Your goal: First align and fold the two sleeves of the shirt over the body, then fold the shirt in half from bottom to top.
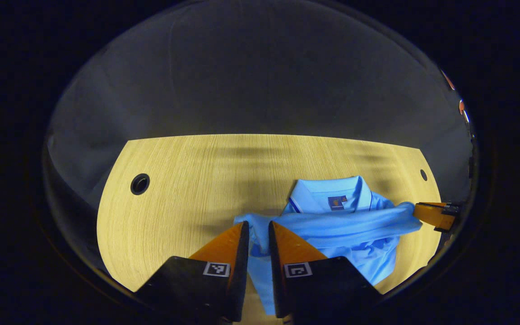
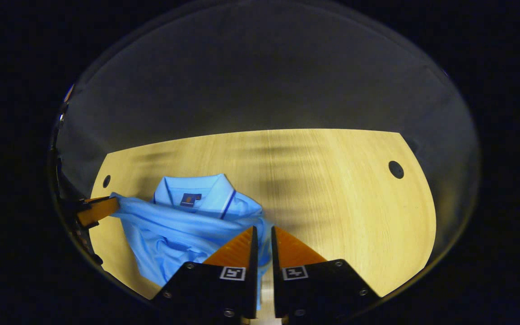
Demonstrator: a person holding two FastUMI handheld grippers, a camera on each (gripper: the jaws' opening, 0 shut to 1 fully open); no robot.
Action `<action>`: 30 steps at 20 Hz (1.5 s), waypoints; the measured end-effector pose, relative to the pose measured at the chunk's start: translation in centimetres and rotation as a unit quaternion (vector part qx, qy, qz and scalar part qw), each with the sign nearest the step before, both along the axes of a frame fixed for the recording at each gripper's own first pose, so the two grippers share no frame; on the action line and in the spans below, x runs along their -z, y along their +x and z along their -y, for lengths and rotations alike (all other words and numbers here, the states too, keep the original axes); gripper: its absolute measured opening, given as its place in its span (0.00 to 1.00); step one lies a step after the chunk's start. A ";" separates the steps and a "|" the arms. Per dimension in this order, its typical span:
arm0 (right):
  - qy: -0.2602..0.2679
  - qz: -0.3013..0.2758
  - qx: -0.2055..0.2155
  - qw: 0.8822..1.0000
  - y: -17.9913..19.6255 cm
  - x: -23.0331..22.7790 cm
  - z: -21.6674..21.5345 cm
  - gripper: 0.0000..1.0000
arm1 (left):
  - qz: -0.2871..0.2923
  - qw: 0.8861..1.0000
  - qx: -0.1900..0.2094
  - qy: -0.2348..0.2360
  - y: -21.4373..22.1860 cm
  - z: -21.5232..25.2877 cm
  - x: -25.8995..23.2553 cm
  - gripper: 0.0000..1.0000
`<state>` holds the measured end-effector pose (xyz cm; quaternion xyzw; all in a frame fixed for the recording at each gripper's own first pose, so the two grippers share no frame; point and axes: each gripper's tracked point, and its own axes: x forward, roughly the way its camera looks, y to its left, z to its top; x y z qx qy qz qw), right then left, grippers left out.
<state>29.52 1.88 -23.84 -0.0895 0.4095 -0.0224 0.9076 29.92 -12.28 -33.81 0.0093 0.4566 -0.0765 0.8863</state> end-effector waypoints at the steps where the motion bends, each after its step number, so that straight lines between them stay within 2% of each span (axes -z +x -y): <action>1: 0.000 -0.001 0.003 1.000 0.0 0.3 0.0 0.24 | 0.003 1.000 -0.001 -0.003 -0.1 -0.2 -0.8 0.40; 2: 0.001 0.000 0.005 1.000 -0.1 0.1 0.2 0.43 | 0.008 1.000 -0.005 -0.006 -0.1 -0.4 -0.8 0.60; 3: 0.002 0.003 0.007 1.000 -0.3 -0.4 0.3 0.46 | 0.012 1.000 -0.009 -0.013 0.0 -0.4 -1.1 0.80; 4: 0.005 0.007 0.005 1.000 -0.5 -1.0 0.2 0.64 | 0.017 1.000 -0.015 -0.017 -0.2 -0.6 -1.8 1.00; 6: 0.014 0.018 0.000 1.000 -1.2 -2.2 -0.4 1.00 | 0.034 0.999 -0.026 -0.018 -0.5 -1.4 -3.3 0.99; 12: -0.005 0.100 -0.033 0.994 -4.3 -8.9 -1.9 1.00 | 0.139 0.988 -0.049 -0.035 -2.2 -4.3 -13.3 0.99; 16: 0.004 0.160 -0.063 0.985 -7.9 -13.2 -3.7 1.00 | 0.193 0.979 -0.053 -0.043 -5.6 -4.9 -18.5 0.99; 19: 0.011 0.209 -0.069 0.975 -11.3 -16.2 -4.0 0.99 | 0.235 0.970 -0.045 -0.044 -8.5 -5.7 -21.4 0.99; 23: 0.020 0.256 -0.078 0.963 -15.0 -18.6 -4.0 0.99 | 0.266 0.963 -0.030 -0.027 -12.9 -6.4 -22.7 0.98; 26: 0.047 0.291 -0.079 0.952 -17.1 -20.0 -4.1 0.99 | 0.283 0.959 -0.019 -0.025 -15.4 -5.4 -23.5 0.98; 30: 0.046 0.296 -0.096 0.949 -18.8 -20.0 -3.4 0.99 | 0.311 0.950 -0.018 -0.034 -18.0 -3.9 -25.2 0.98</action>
